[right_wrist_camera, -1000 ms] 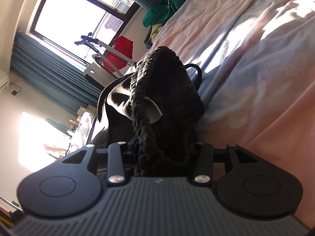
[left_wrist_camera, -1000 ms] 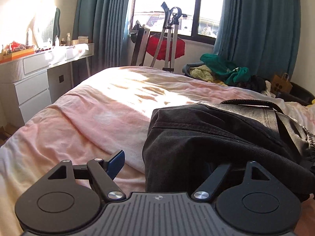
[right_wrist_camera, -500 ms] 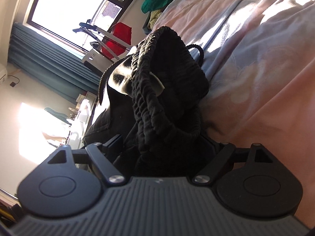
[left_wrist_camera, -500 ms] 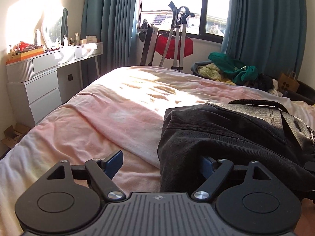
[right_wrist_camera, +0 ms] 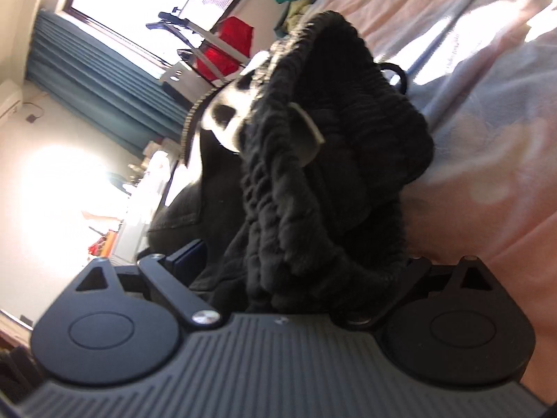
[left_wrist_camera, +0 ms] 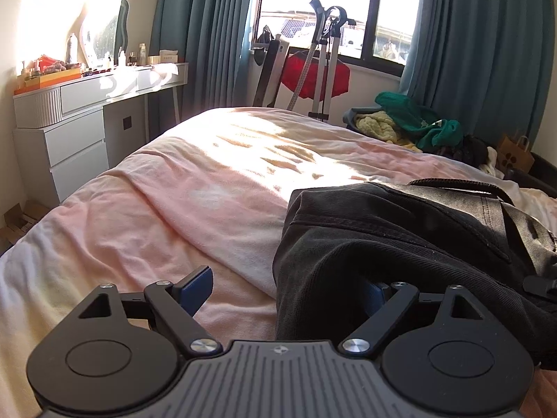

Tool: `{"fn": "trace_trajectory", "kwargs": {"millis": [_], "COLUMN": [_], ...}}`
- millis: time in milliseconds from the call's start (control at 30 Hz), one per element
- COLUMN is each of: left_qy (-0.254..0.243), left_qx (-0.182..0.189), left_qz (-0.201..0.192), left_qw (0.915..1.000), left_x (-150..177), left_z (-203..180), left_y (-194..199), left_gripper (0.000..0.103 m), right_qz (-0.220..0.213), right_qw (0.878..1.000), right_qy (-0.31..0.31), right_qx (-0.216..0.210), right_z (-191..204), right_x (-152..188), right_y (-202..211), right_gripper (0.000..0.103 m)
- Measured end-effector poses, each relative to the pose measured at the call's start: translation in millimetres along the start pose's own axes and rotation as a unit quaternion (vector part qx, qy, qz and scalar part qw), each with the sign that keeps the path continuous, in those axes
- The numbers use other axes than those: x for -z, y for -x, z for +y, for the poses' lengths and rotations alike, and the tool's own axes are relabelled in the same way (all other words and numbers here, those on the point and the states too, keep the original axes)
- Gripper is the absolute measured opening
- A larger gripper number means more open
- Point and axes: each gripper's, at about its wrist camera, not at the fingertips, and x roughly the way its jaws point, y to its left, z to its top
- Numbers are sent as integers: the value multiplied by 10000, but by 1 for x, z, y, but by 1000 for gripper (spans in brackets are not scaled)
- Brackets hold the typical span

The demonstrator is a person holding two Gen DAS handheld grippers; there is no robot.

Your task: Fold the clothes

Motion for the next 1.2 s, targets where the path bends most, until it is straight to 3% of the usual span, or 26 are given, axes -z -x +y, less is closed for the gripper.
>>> {"fn": "trace_trajectory", "kwargs": {"millis": [100, 233, 300, 433, 533, 600, 733, 833, 933, 1100, 1200], "left_qy": [-86, -417, -470, -619, -666, -580, 266, 945, 1619, 2569, 2666], "left_qx": [210, 329, 393, 457, 523, 726, 1230, 1581, 1923, 1862, 1907], "left_qz": [84, 126, 204, 174, 117, 84, 240, 385, 527, 1316, 1554], "left_qw": [9997, 9985, 9979, 9969, 9963, 9956, 9918, 9821, 9665, 9391, 9319], "left_x": [3, 8, 9, 6, -1, -13, -28, -38, -47, -30, -23], "left_z": [-8, -22, -27, -32, -32, -28, 2, 25, 48, 82, 85], "left_y": [-2, 0, 1, 12, 22, 30, 12, -4, -21, -75, -92], "left_gripper": [83, 83, 83, 87, 97, 99, 103, 103, 103, 102, 102], "right_qz": [-149, -35, 48, 36, 23, 35, 12, -24, -49, -72, -82], "right_qw": [9983, 9997, 10000, 9999, 9991, 9982, 9975, 9973, 9972, 9975, 9979], "right_qy": [124, 26, 56, 62, 222, 340, 393, 393, 377, 316, 262], "right_qx": [-545, -236, -15, 156, 351, 484, 585, 626, 638, 622, 585], "right_z": [11, 4, 0, -1, 2, 4, 8, 11, 12, 10, 9], "right_x": [-6, -5, -3, -3, 0, 1, 6, 9, 9, 9, 11], "right_y": [6, -2, -5, -2, -1, 0, 2, 2, 3, 2, -1], "right_gripper": [98, 97, 82, 73, 60, 53, 51, 51, 51, 51, 51]}}
